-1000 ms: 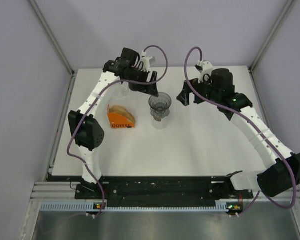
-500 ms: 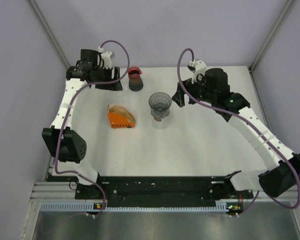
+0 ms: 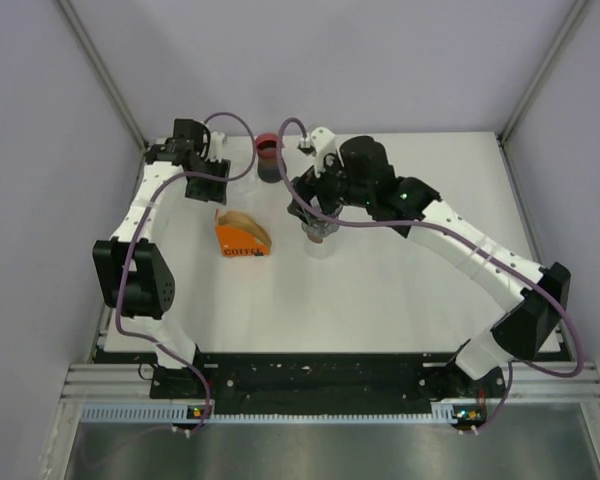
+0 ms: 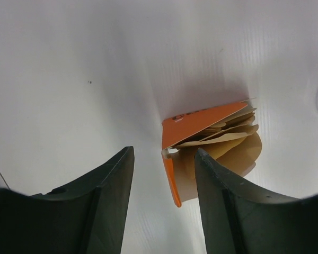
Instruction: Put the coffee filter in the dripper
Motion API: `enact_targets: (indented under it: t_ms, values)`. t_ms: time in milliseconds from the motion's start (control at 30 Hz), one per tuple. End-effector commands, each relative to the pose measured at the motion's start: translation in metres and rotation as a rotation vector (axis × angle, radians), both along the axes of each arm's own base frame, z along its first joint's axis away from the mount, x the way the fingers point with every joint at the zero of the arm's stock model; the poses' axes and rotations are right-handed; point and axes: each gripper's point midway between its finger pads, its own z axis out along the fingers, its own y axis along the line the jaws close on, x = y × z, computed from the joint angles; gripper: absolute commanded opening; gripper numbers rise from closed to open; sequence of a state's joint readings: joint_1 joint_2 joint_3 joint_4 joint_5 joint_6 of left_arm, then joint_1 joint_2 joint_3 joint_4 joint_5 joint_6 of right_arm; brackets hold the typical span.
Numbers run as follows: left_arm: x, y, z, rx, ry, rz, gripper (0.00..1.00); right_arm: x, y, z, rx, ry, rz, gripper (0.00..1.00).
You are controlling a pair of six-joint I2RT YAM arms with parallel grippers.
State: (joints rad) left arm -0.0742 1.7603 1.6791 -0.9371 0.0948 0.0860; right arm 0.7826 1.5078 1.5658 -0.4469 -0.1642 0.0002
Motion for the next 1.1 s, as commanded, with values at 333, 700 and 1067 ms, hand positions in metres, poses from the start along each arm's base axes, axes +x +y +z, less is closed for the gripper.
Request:
enact_targets:
  t_ms: [333,700,1067]
  values:
    - [-0.021,0.001,-0.028,-0.036,0.102,-0.088,0.09,-0.015,0.088,-0.018,-0.031,-0.014,0.224,0.64]
    - [-0.061,0.005,-0.019,-0.012,0.078,-0.248,0.00,-0.039,0.149,-0.074,-0.095,-0.008,0.317,0.32]
    - [-0.080,0.006,-0.024,-0.013,0.082,-0.310,0.00,-0.039,0.162,-0.100,0.037,0.013,0.206,0.37]
